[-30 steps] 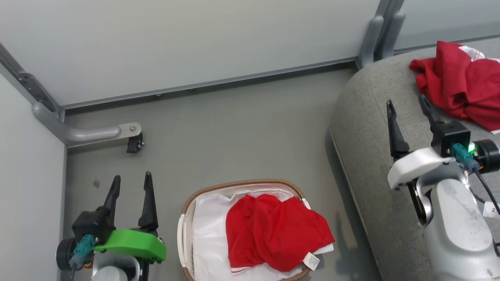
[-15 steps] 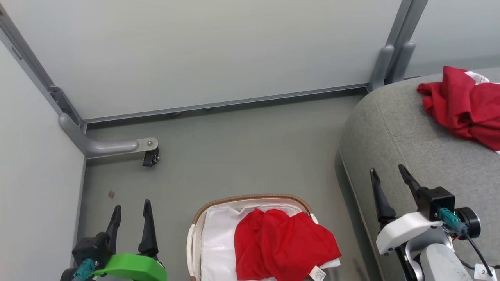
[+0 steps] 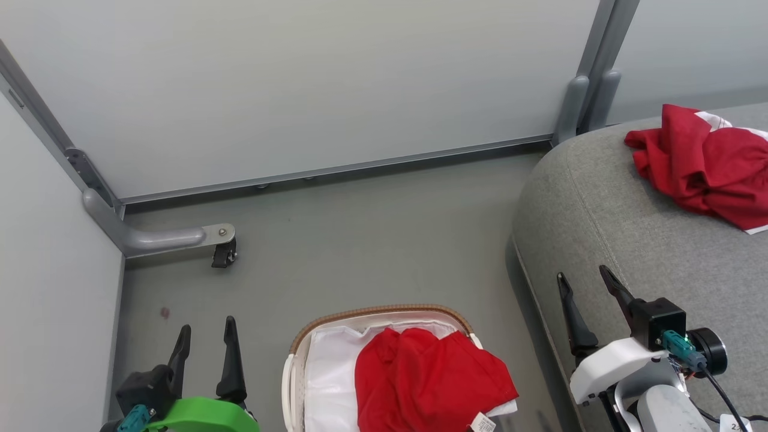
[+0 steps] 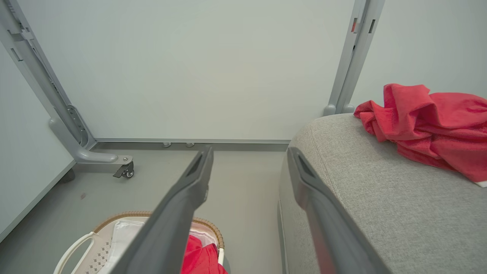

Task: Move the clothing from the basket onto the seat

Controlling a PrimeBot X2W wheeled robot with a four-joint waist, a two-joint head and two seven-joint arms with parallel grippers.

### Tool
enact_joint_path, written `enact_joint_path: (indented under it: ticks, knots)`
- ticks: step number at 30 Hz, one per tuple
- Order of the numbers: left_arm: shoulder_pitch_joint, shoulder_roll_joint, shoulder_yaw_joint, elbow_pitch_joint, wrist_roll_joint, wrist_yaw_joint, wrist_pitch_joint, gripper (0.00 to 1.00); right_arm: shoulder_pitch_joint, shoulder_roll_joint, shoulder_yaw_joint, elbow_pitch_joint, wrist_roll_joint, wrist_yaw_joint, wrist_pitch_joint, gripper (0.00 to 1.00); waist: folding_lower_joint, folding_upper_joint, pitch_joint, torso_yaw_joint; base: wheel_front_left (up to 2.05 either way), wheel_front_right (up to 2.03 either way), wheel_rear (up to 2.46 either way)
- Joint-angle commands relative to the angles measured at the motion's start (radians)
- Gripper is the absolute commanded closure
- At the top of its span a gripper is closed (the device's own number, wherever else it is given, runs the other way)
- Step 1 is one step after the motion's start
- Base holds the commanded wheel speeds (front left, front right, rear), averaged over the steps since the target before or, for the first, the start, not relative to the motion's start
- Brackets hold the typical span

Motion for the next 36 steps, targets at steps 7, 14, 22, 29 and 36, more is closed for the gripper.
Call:
enact_joint_path:
  ticks: [7, 14, 22, 29, 36]
  knots:
    - [0.0, 0.002, 0.0, 0.003, -0.003, 0.004, -0.001, 0.0, 0.008, -0.003, 0.006, 0.001, -0.001, -0.001, -0.002, 0.0, 0.0001, 0.0, 0.002, 0.005, 0.0, 0.0, 0.0]
    - [-0.004, 0.002, 0.004, 0.001, 0.001, 0.0, -0.001, 0.0, 0.0, -0.003, 0.007, 0.004, -0.007, -0.001, -0.002, 0.0, 0.0001, 0.0, 0.008, 0.004, 0.0, 0.0, 0.0]
    - [-0.029, 0.002, -0.026, 0.014, 0.013, -0.009, -0.001, 0.0, -0.021, -0.003, 0.002, -0.011, -0.013, -0.001, -0.002, 0.0, 0.0001, 0.0, 0.048, 0.0, 0.0, 0.0, 0.0]
    - [-0.108, 0.002, -0.08, 0.062, 0.032, -0.023, -0.001, 0.0, -0.066, -0.003, -0.012, -0.047, -0.027, -0.001, -0.002, 0.0, 0.0001, 0.0, 0.155, -0.021, 0.0, 0.0, 0.0]
    - [-0.261, 0.003, -0.169, 0.176, 0.05, -0.037, -0.001, 0.0, -0.153, -0.003, -0.041, -0.089, -0.041, -0.001, -0.002, 0.0, 0.0001, 0.0, 0.326, -0.072, 0.0, 0.0, 0.0]
